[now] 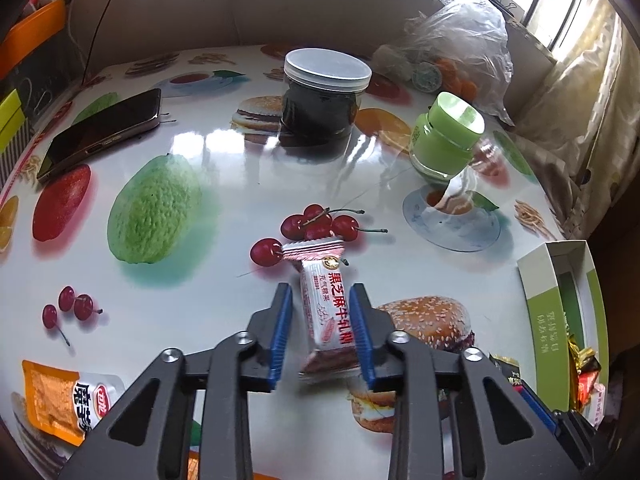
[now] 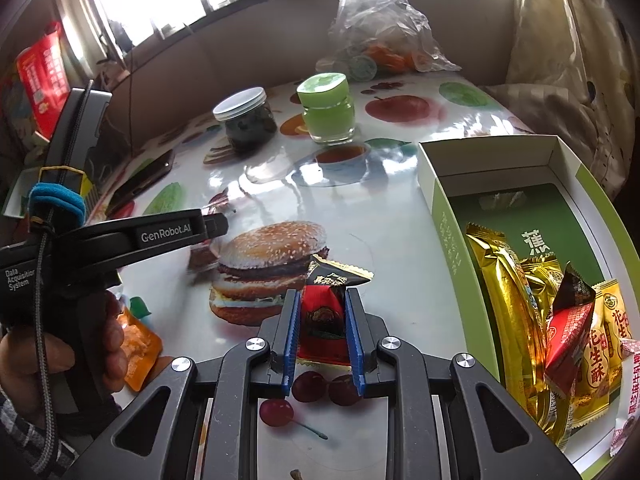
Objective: Organize snacks
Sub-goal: 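Grasp a white-red milk candy stick with the left tool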
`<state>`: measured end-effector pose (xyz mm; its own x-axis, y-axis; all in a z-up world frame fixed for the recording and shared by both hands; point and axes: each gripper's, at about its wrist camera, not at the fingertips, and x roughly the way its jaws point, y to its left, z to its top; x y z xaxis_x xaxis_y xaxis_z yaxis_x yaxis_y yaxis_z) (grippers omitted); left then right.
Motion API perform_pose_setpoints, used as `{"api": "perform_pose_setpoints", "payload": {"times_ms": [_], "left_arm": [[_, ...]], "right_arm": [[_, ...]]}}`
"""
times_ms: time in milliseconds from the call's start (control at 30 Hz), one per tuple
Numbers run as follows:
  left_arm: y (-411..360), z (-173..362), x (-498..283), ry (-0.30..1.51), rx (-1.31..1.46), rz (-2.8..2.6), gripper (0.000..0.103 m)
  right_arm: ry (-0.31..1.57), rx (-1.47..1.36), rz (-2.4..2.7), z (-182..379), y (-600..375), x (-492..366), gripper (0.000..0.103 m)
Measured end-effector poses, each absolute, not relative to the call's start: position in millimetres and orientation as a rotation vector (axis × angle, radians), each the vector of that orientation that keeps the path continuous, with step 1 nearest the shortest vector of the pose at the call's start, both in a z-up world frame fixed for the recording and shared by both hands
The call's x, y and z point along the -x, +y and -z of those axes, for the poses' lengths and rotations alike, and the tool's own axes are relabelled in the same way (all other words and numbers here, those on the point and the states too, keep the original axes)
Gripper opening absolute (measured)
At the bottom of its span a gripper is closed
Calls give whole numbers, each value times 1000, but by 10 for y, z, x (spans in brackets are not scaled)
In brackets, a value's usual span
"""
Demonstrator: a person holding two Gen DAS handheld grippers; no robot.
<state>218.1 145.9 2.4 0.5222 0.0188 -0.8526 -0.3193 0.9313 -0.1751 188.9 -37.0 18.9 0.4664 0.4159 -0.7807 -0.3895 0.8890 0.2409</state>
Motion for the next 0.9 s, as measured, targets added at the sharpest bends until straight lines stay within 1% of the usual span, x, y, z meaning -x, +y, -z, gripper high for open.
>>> {"api": "perform_pose_setpoints", "payload": {"times_ms": [300, 900], "left_arm": [[1469, -27, -2159, 1000, 330, -206, 21], [1399, -155, -1943, 966, 327, -186, 21]], "right_arm": [[966, -31, -495, -190, -371, -1890, 21], [933, -14, -494, -339, -431, -1774, 21]]}}
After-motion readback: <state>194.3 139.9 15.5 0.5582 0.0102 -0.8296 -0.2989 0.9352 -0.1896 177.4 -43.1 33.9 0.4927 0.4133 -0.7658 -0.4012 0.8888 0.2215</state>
